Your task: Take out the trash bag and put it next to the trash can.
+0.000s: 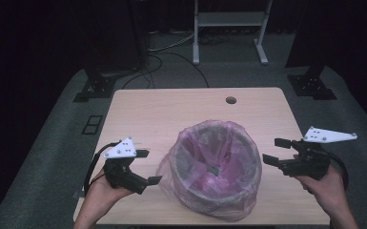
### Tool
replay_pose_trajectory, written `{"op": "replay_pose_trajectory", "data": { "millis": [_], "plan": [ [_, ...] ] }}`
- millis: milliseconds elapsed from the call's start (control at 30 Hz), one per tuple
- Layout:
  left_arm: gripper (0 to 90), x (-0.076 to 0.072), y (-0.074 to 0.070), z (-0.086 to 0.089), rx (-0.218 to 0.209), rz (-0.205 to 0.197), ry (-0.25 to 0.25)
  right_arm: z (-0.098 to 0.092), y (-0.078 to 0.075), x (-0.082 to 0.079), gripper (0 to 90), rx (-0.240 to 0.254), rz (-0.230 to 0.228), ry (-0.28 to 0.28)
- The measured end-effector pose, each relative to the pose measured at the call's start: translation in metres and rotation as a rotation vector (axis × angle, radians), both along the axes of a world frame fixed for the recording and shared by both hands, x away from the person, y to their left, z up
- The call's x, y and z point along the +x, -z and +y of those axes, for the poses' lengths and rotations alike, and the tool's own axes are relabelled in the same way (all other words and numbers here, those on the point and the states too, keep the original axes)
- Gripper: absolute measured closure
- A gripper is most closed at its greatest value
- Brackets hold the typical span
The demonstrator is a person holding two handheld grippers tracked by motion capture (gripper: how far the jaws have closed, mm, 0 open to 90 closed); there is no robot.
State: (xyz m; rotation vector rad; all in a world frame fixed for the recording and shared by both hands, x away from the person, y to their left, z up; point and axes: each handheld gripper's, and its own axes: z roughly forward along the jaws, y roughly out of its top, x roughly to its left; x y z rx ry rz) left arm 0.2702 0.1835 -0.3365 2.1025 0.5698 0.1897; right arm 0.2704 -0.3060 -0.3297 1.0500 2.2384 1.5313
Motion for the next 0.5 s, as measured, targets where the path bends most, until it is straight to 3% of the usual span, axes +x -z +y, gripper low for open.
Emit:
{"op": "replay_pose_trajectory", "data": {
  "millis": [400, 500],
  "plan": [
    [4.1, -0.004, -0.001, -0.012, 0.000, -0.005, 0.042, 0.021, -0.009, 0.003, 23.0, -0.018, -0.013, -0.064],
    [4.1, -0.004, 0.001, -0.013, 0.004, -0.001, 0.042, 0.027, -0.009, 0.004, 29.6, -0.036, -0.013, -0.081]
  ]
}}
